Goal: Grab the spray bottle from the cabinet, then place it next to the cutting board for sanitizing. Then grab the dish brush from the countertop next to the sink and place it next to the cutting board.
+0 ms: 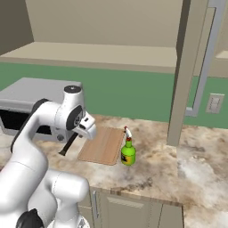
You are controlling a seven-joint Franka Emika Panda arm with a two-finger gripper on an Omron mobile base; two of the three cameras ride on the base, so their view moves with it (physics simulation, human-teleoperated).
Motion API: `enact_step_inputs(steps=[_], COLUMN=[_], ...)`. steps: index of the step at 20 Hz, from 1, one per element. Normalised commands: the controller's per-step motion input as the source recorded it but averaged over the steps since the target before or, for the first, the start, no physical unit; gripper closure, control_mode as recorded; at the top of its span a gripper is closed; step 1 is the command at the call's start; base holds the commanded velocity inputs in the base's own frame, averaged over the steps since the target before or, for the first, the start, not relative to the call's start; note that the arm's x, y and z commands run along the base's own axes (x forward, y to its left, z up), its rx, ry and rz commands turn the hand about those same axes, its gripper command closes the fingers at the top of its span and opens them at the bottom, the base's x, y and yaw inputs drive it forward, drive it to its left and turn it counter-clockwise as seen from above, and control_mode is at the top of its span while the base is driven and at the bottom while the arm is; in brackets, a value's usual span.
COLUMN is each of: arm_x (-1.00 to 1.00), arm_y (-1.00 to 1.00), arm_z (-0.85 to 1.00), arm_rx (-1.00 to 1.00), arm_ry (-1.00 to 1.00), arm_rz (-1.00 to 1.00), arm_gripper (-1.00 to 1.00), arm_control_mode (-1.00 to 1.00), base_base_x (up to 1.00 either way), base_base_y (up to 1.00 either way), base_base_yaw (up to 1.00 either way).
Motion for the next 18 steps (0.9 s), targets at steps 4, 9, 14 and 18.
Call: enact_step_inputs(steps=[4,9,14,18], arm_x=[0.0,0.17,0.16,0.22], arm_y=[0.35,0.49,0.33,0.15], arm_z=[-0.59,-0.5,-0.43,-0.4], arm_rx=[0.0,0.0,0.0,0.0], arm_ry=[0.0,0.0,0.0,0.0], arm_rz=[0.23,0.12,0.06,0.04], arm_gripper=[1.0,1.0,1.0,1.0], arm_control_mode=[-1.0,-1.0,-1.0,-1.0], base_base_x=[0.0,0.0,0.0,0.0], base_base_y=[0.0,0.0,0.0,0.0], base_base_yaw=[0.0,0.0,0.0,0.0])
